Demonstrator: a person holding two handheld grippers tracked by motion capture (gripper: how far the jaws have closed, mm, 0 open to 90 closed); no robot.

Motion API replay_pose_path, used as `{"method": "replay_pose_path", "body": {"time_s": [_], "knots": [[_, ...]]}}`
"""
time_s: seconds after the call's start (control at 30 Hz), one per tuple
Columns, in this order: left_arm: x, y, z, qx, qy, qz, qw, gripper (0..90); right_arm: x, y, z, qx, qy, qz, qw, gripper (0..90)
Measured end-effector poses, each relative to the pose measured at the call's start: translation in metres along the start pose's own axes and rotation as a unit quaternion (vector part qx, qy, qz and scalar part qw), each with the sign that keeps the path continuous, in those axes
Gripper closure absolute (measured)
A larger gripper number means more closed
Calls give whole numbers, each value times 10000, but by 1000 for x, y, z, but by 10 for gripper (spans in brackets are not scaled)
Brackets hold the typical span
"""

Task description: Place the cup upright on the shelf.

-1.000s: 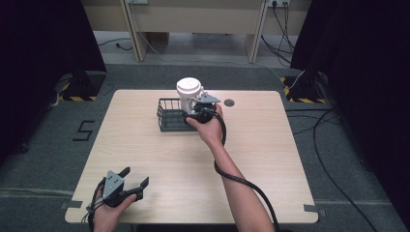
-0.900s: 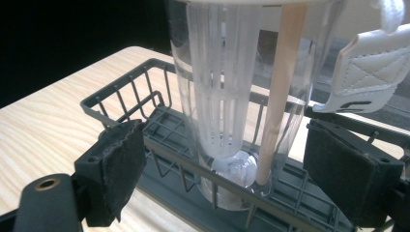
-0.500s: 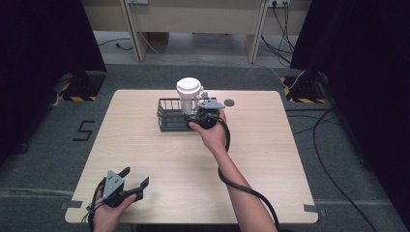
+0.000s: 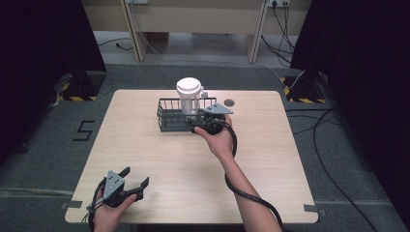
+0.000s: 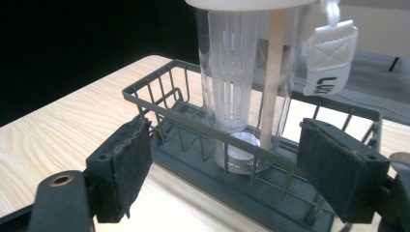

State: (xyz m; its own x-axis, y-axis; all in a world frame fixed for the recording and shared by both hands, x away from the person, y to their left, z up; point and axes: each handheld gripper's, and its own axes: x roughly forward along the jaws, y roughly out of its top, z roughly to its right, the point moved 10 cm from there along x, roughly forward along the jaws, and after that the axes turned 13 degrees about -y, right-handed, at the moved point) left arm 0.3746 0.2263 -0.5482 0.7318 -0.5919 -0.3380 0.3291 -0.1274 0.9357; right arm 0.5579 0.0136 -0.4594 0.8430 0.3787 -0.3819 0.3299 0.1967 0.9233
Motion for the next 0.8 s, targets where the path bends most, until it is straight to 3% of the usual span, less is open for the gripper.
{"method": "replay_pose_path", "body": {"time_s": [0.8], "knots": [[0,-1,-1,-8,20,-12,10000,175,-41,-33,21,-69,14,-111,9999,235]]}}
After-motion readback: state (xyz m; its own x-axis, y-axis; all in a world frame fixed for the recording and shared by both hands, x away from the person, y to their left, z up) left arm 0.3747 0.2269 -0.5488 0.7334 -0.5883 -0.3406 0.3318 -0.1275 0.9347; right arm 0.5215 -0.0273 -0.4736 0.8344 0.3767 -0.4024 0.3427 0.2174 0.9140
